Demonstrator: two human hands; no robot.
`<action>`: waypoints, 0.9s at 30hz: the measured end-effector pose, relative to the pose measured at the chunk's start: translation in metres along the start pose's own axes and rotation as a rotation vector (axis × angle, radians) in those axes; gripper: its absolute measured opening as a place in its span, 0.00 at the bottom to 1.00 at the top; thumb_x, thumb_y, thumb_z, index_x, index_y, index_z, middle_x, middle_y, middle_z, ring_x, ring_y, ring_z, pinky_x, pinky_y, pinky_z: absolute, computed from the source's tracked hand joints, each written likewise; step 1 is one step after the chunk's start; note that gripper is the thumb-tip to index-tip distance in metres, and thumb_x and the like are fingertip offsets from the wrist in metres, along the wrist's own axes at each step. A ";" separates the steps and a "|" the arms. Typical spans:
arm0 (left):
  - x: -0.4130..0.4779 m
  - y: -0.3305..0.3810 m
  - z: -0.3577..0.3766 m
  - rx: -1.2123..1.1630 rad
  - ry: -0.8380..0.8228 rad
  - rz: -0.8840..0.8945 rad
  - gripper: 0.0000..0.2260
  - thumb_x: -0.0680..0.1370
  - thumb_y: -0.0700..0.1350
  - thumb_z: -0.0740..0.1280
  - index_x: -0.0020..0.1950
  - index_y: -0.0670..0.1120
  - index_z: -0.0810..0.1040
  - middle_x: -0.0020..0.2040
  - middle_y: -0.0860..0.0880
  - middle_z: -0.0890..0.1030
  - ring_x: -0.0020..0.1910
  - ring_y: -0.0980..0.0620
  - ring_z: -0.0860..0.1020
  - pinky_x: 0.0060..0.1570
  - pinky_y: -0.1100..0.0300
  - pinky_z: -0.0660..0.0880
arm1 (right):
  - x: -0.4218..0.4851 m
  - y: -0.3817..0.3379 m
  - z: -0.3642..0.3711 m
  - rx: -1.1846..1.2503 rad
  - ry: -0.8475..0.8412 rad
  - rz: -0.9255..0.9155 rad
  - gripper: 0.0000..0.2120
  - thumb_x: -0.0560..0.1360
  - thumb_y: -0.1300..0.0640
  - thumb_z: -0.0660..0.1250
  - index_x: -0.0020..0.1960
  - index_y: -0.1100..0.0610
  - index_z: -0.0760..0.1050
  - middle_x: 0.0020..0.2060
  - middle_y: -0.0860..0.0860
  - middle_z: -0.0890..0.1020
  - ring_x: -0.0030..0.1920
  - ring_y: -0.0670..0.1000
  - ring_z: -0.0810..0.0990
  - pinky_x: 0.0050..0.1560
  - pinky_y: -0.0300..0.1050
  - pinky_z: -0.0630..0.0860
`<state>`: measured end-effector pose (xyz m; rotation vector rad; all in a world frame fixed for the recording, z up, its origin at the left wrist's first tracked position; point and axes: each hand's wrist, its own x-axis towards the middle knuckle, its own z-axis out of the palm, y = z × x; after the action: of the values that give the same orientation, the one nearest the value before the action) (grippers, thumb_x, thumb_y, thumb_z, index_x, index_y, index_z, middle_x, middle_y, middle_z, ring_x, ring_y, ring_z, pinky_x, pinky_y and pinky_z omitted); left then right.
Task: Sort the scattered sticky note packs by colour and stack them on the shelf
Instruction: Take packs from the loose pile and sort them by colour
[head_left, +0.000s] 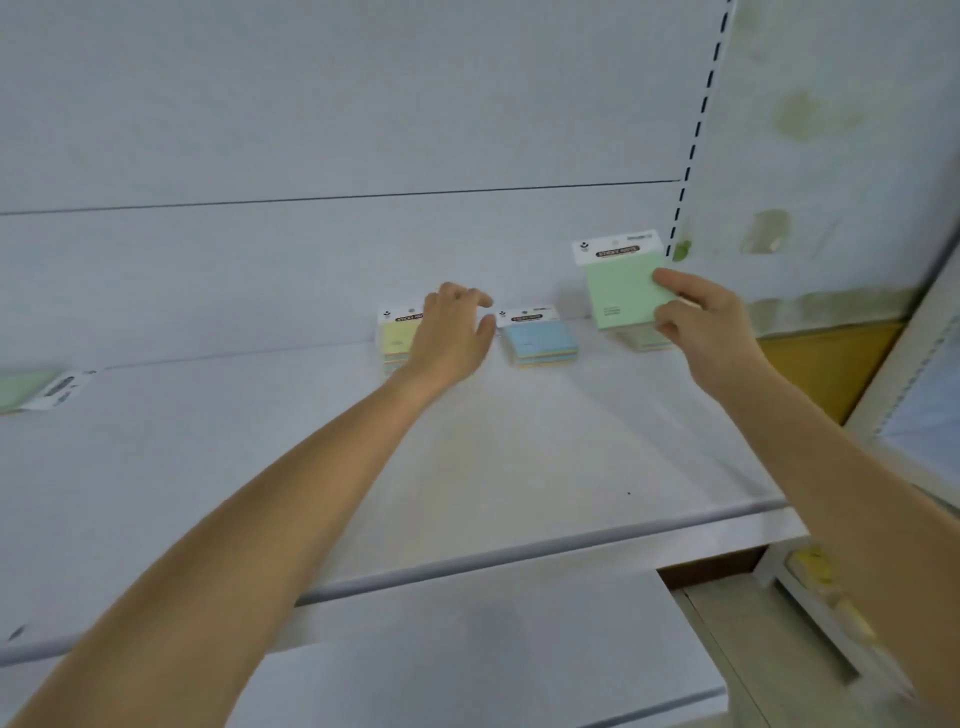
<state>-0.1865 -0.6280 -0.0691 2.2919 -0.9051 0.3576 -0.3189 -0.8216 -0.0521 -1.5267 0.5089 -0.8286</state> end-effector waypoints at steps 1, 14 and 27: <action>-0.002 0.011 0.011 -0.011 -0.071 0.087 0.14 0.79 0.45 0.60 0.63 0.43 0.73 0.64 0.42 0.72 0.66 0.42 0.68 0.65 0.55 0.62 | 0.009 -0.004 -0.007 -0.016 0.033 -0.016 0.21 0.71 0.72 0.59 0.62 0.59 0.74 0.51 0.54 0.75 0.43 0.51 0.74 0.42 0.37 0.71; -0.024 0.073 0.076 -0.037 -0.678 0.355 0.24 0.78 0.54 0.59 0.73 0.50 0.63 0.76 0.53 0.59 0.76 0.55 0.55 0.74 0.60 0.50 | 0.077 0.015 -0.025 -0.480 0.158 -0.102 0.19 0.74 0.66 0.58 0.64 0.63 0.72 0.64 0.58 0.75 0.63 0.56 0.74 0.56 0.36 0.69; -0.021 0.075 0.076 -0.054 -0.690 0.337 0.24 0.78 0.54 0.60 0.72 0.51 0.64 0.76 0.54 0.61 0.76 0.56 0.56 0.73 0.62 0.51 | 0.077 0.046 -0.030 -1.009 0.056 -0.281 0.17 0.76 0.48 0.58 0.58 0.55 0.76 0.63 0.56 0.74 0.64 0.59 0.67 0.64 0.51 0.64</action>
<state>-0.2523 -0.7085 -0.1022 2.2278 -1.6200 -0.3496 -0.2850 -0.9048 -0.0816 -2.5465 0.8339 -0.8730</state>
